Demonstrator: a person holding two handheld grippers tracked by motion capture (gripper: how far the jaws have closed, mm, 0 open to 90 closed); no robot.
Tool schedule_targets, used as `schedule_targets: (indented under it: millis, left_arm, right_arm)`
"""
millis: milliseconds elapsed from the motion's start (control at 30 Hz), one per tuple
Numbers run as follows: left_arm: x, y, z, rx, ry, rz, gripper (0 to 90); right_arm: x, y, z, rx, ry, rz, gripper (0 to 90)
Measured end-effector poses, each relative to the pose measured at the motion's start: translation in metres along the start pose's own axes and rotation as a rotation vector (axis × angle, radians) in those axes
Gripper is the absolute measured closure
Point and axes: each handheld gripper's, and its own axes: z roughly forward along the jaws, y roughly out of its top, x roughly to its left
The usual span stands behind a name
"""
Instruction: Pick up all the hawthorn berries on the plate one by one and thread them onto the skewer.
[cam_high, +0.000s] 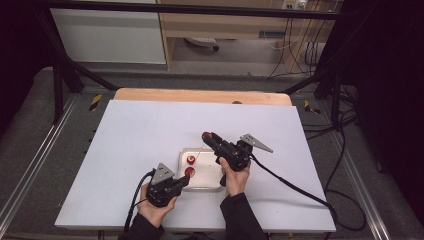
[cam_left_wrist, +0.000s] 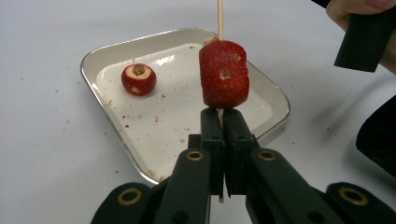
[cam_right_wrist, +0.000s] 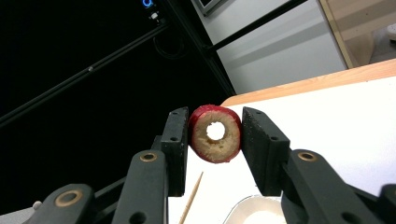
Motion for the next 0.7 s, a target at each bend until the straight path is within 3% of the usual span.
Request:
schedule_targets:
  millis: [700]
  left_arm:
    - [-0.0009, 0.0035, 0.0029, -0.017, -0.007, -0.027, 88.0]
  right_arm:
    - [0.0007, -0.0036, 0.0001, 0.000, 0.014, 0.007, 63.1]
